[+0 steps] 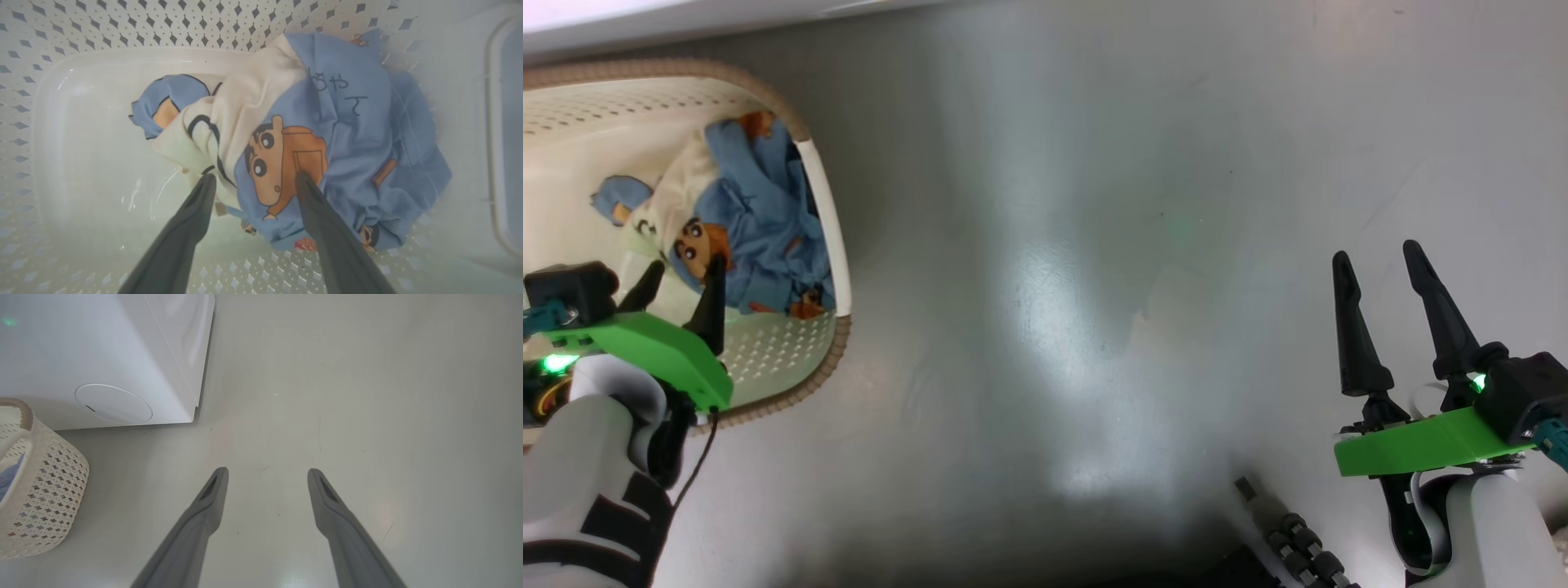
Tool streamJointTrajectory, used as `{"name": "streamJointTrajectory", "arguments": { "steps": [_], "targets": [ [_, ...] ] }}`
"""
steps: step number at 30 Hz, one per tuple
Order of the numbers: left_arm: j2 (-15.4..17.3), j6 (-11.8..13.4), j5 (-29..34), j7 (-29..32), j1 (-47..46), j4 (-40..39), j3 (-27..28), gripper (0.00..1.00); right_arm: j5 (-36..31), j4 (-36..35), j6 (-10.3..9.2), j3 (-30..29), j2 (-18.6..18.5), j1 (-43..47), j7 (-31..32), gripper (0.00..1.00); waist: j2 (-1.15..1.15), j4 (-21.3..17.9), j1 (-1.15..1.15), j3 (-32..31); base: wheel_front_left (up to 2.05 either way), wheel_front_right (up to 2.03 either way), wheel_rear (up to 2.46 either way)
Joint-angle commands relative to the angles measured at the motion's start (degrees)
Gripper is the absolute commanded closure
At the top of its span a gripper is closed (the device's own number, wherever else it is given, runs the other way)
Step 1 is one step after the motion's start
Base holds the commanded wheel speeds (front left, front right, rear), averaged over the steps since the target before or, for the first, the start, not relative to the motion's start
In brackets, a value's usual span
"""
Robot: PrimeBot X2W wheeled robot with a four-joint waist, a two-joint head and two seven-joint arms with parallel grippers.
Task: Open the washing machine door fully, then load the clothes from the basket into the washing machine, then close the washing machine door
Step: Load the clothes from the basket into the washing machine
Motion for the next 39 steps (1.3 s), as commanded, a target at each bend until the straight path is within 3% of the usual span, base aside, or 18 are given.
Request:
{"name": "streamJointTrajectory", "arguments": {
  "steps": [1,23,24,25,26,31,39],
  "targets": [
    [2.7,-0.1,-0.6,0.0,0.6,0.1,0.8,0.00,0.8,-0.8,0.09,1.4,-0.3,1.4,-0.3,0.00,0.00,-0.3,0.00,0.2,0.00,0.00,0.00],
    [7.5,-0.1,-15.3,3.6,-7.8,3.4,-9.0,0.00,3.2,-1.4,0.09,2.3,-0.3,1.2,-0.3,0.00,0.00,-4.0,0.00,5.1,0.00,0.00,0.00],
    [7.6,-0.1,-15.6,3.7,-8.2,3.9,-9.3,0.18,3.2,-1.4,0.09,2.3,-0.3,1.1,-0.3,0.00,0.00,-4.0,0.00,5.2,0.00,0.00,0.00],
    [7.7,-0.1,-15.7,3.8,-8.6,4.5,-9.7,0.68,3.2,-1.5,0.09,2.3,-0.3,1.1,-0.3,0.00,0.00,-4.0,0.00,5.2,0.00,0.00,0.00],
    [7.7,-0.1,-15.9,4.0,-8.9,5.0,-10.1,1.00,3.2,-1.5,0.09,2.2,-0.3,1.0,-0.3,0.00,0.00,-4.0,0.00,5.1,0.00,0.00,0.00],
    [7.5,-0.1,-17.0,3.9,-9.6,5.8,-11.9,1.00,3.0,-1.3,0.09,1.9,-0.3,0.8,-0.3,0.00,0.00,-3.6,0.00,4.2,0.00,0.00,0.00],
    [8.2,-0.1,-18.9,-1.6,-7.1,4.3,-14.1,1.00,2.5,-0.9,0.09,1.1,-0.3,0.5,-0.3,0.00,0.00,-2.5,0.00,0.2,0.00,0.00,0.00]
  ]
}}
